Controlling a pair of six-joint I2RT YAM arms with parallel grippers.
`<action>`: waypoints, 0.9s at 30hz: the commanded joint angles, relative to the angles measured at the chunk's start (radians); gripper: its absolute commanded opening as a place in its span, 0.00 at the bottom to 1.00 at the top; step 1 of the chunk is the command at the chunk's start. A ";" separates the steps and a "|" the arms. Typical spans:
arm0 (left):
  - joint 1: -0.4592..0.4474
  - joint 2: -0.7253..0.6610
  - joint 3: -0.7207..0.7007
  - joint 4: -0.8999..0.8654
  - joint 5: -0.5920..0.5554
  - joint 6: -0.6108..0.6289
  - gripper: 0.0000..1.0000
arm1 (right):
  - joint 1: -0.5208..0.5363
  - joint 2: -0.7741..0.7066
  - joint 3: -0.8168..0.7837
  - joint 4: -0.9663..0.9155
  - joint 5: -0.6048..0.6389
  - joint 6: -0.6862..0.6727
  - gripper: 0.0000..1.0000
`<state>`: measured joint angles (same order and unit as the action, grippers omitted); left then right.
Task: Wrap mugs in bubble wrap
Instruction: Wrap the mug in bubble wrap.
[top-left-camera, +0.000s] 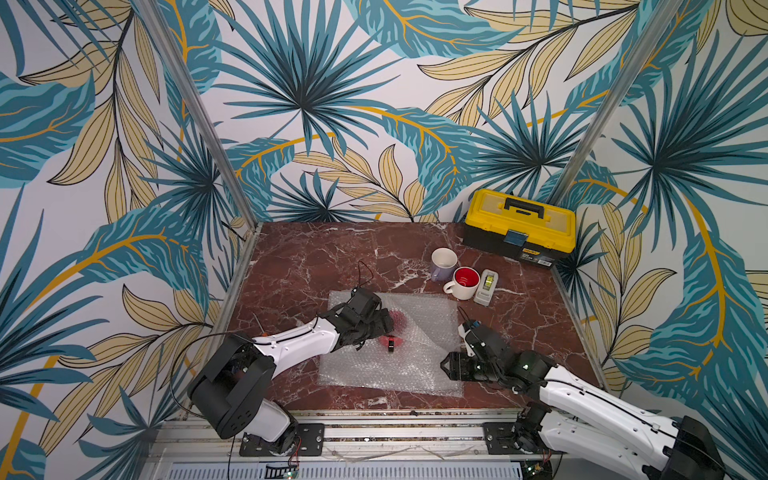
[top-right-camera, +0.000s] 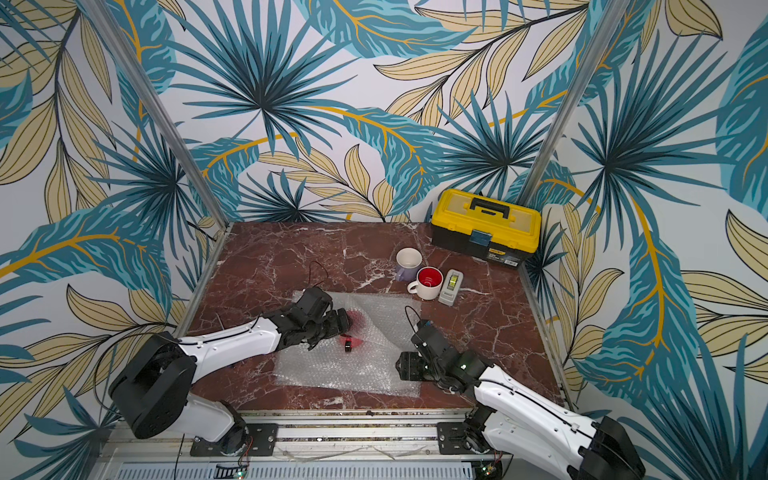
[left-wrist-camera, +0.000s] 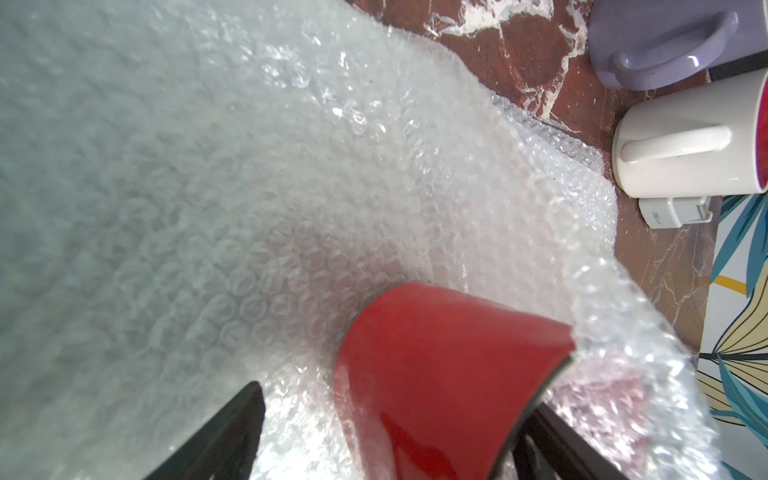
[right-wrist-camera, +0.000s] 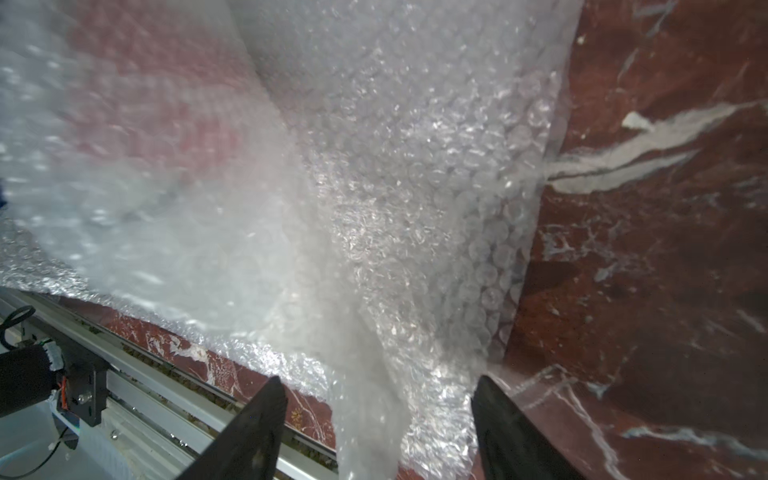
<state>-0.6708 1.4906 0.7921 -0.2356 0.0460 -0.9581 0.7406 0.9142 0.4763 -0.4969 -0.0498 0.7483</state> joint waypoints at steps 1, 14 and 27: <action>-0.006 0.005 -0.014 0.005 0.000 0.000 0.91 | 0.011 0.023 -0.040 0.115 -0.047 0.076 0.64; -0.015 0.025 -0.011 0.005 0.003 -0.005 0.91 | 0.040 -0.086 -0.008 0.031 -0.040 0.102 0.12; -0.023 0.031 -0.025 0.005 -0.001 -0.009 0.91 | 0.042 0.089 0.244 0.095 -0.052 -0.014 0.04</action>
<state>-0.6880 1.5139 0.7914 -0.2344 0.0483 -0.9592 0.7780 0.9676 0.6872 -0.4335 -0.0986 0.7784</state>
